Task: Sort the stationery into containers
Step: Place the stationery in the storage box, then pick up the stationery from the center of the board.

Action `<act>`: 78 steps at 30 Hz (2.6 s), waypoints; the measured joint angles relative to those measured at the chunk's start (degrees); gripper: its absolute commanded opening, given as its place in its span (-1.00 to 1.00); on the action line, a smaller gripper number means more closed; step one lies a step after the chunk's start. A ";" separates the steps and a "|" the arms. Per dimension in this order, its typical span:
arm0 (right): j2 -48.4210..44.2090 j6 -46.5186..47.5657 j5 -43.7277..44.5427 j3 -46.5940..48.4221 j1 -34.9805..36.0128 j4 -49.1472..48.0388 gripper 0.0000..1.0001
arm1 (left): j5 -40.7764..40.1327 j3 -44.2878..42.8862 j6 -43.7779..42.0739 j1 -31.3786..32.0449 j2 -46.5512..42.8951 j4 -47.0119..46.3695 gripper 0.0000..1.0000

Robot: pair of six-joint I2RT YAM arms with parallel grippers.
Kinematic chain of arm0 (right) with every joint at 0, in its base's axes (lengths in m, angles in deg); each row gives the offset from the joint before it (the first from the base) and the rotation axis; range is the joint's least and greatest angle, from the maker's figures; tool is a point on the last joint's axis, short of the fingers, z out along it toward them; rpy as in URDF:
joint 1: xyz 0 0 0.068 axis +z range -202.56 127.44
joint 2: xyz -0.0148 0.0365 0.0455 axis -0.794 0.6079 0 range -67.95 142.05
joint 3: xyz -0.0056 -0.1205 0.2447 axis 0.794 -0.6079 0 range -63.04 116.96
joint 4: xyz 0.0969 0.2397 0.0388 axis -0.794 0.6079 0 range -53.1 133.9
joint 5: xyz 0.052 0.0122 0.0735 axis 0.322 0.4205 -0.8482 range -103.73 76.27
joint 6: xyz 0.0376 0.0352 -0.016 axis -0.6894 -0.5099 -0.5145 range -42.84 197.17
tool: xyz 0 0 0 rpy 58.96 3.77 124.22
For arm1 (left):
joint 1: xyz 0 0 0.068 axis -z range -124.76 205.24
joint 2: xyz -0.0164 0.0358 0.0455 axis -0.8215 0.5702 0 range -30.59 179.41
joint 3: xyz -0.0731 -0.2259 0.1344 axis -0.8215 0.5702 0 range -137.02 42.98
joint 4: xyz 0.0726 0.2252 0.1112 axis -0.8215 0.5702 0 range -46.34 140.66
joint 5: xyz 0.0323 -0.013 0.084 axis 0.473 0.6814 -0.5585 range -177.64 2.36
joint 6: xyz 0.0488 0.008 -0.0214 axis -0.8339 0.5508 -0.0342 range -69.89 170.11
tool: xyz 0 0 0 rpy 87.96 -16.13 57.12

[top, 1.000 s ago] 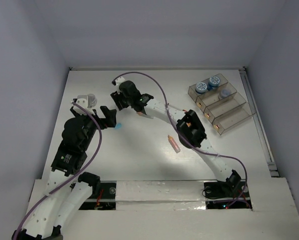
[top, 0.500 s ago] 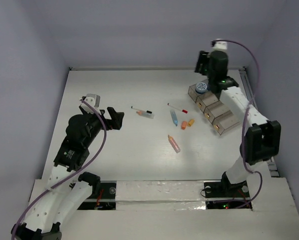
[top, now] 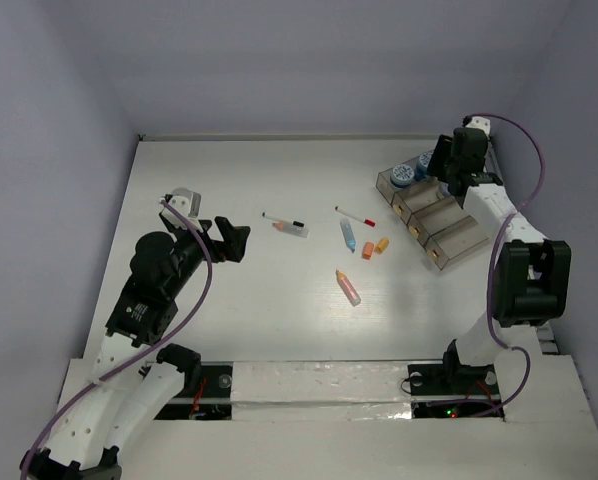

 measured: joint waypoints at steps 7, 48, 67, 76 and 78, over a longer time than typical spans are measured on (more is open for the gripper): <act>2.75 -1.27 -0.13 -0.24 -0.07 0.00 -0.09 | 0.00 0.00 0.00 0.00 0.11 0.00 0.98; 5.44 -3.80 -6.32 -2.12 -1.01 0.28 1.00 | -2.05 0.00 0.00 0.00 0.96 0.02 0.98; -27.47 -9.94 -25.90 -24.17 15.06 -8.81 1.00 | -17.79 -4.63 1.79 -2.95 15.21 4.50 0.98; -34.99 -10.25 -29.75 -29.57 14.95 -9.90 1.00 | -20.24 -9.66 3.98 -16.39 36.15 2.82 0.95; -35.04 -10.51 -30.56 -30.42 14.95 -10.45 1.00 | -20.59 -10.97 4.39 -19.12 40.39 2.75 0.94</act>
